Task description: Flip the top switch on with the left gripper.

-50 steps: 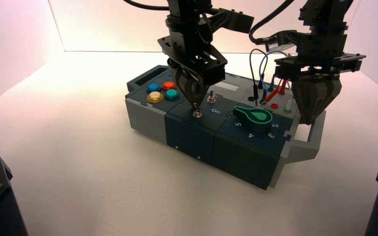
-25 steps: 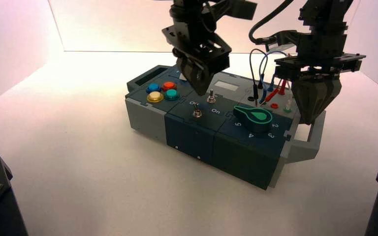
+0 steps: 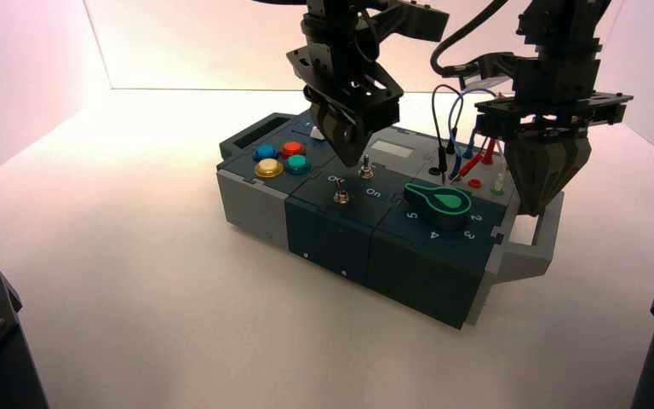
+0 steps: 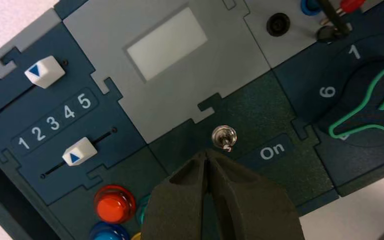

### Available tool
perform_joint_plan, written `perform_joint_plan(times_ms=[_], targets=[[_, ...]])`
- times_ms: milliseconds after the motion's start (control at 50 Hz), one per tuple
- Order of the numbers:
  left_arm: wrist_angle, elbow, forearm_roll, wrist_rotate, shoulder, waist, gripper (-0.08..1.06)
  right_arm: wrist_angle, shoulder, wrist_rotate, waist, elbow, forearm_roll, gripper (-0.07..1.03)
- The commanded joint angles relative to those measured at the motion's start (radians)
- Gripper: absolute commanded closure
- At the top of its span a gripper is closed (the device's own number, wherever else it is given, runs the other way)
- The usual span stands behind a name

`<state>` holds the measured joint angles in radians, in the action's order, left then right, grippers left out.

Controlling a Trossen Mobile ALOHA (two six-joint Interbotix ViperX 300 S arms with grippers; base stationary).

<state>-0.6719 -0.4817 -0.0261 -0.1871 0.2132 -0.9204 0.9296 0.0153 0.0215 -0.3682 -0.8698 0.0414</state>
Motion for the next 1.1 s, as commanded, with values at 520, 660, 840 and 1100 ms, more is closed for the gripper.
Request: perform_joint_plan(times_ms=[520, 660, 840, 1100], targets=[[-0.021, 0.055, -0.008, 0.0, -0.003, 0.002, 1.01, -0.011, -0.005, 0.002, -0.005, 0.014, 0.0, 0.98], [-0.023, 0.052, -0.005, 0.0, -0.008, -0.002, 1.01, -0.011, -0.006, 0.002, -0.005, 0.014, 0.0, 0.98], [-0.023, 0.054, -0.005, 0.0, -0.008, -0.005, 1.01, -0.009, -0.005, 0.003, -0.005, 0.014, 0.0, 0.98], [-0.02, 0.06, -0.006, 0.0, -0.002, -0.005, 1.01, -0.009, -0.005, 0.002, -0.005, 0.014, 0.0, 0.98]])
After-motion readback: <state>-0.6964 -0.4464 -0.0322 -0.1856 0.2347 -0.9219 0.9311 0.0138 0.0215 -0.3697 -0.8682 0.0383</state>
